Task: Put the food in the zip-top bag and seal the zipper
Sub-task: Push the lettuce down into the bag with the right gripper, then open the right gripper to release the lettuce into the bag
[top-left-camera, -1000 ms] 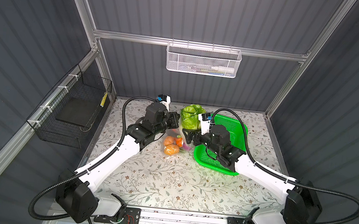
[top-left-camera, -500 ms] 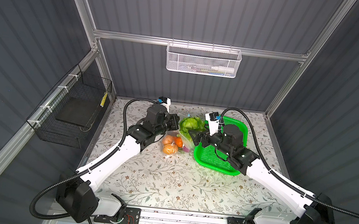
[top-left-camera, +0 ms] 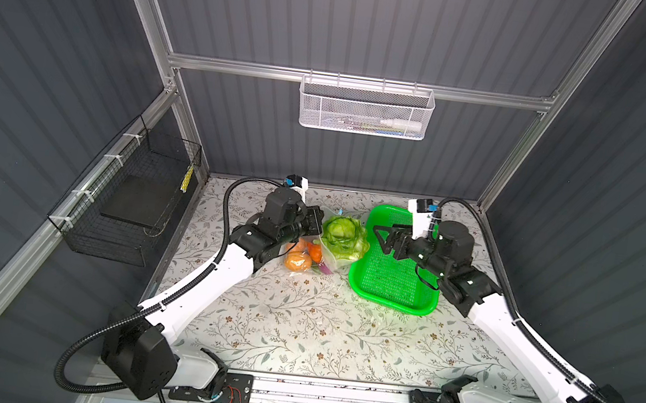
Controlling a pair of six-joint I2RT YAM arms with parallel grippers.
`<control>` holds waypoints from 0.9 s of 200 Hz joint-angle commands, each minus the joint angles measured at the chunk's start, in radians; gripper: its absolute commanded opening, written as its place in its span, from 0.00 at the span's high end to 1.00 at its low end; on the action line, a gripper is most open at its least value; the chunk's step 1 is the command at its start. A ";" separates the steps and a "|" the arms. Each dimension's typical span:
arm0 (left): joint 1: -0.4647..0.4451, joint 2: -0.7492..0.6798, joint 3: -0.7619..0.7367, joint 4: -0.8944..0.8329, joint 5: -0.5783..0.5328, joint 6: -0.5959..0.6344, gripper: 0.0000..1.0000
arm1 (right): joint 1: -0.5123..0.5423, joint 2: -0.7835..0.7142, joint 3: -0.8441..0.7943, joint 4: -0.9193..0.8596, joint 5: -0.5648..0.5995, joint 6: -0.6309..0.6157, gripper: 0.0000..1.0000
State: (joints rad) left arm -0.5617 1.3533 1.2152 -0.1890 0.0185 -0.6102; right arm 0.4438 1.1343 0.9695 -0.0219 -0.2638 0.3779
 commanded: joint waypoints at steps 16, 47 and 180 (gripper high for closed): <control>0.003 0.023 0.023 0.001 0.005 0.007 1.00 | -0.010 0.004 -0.051 -0.118 -0.062 0.098 0.45; 0.003 0.037 0.032 0.003 0.015 0.006 1.00 | -0.012 0.075 -0.075 -0.067 -0.123 0.143 0.55; 0.005 0.030 0.026 0.007 0.018 -0.005 1.00 | 0.000 0.294 -0.066 0.088 -0.303 0.234 0.66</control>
State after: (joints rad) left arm -0.5617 1.3880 1.2160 -0.1913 0.0288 -0.6106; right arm 0.4351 1.4147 0.9051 0.0082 -0.5125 0.5804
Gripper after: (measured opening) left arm 0.045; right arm 0.334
